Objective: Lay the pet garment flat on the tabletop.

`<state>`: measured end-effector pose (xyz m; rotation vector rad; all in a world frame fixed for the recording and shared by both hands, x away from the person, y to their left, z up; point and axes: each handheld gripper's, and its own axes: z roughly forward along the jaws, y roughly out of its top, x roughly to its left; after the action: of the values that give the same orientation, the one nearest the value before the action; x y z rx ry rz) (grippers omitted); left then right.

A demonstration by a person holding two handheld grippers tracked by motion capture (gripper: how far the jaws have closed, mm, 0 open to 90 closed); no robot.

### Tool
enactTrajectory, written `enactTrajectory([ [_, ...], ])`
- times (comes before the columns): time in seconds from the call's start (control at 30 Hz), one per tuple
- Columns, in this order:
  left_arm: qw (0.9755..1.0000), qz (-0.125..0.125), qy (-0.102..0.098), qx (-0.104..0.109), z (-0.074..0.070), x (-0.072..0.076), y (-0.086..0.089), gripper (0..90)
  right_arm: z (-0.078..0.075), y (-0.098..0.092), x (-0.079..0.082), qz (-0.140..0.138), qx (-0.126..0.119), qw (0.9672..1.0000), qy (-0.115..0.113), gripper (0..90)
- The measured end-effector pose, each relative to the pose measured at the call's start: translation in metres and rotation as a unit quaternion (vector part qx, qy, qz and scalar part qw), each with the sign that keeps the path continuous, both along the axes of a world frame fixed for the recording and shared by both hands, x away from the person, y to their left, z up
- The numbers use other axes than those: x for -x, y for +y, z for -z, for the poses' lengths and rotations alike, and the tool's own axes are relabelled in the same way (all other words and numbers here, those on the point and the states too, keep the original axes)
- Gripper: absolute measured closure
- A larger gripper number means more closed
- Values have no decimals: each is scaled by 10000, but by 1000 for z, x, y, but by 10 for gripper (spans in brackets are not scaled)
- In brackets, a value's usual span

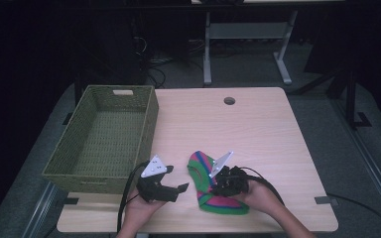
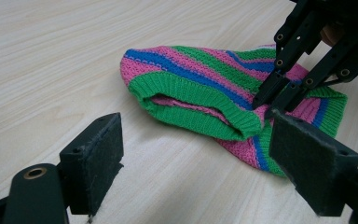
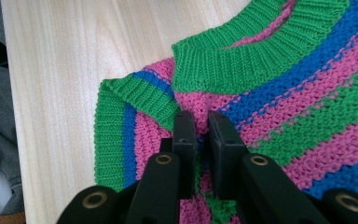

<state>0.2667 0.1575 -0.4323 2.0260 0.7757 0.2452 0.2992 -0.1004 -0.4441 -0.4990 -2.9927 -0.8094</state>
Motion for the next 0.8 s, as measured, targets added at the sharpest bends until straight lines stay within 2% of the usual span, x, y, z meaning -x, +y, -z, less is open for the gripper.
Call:
enactTrajectory([
  [0.6, 10000, 90, 11, -33, -1, 0, -2, 172, -9, -7, 0, -42, -91, 9999, -16, 851],
  [0.8, 9998, 177, 27, -60, -1, 0, -5, 172, -19, -14, 1, 6, -181, 9998, -69, 851],
])
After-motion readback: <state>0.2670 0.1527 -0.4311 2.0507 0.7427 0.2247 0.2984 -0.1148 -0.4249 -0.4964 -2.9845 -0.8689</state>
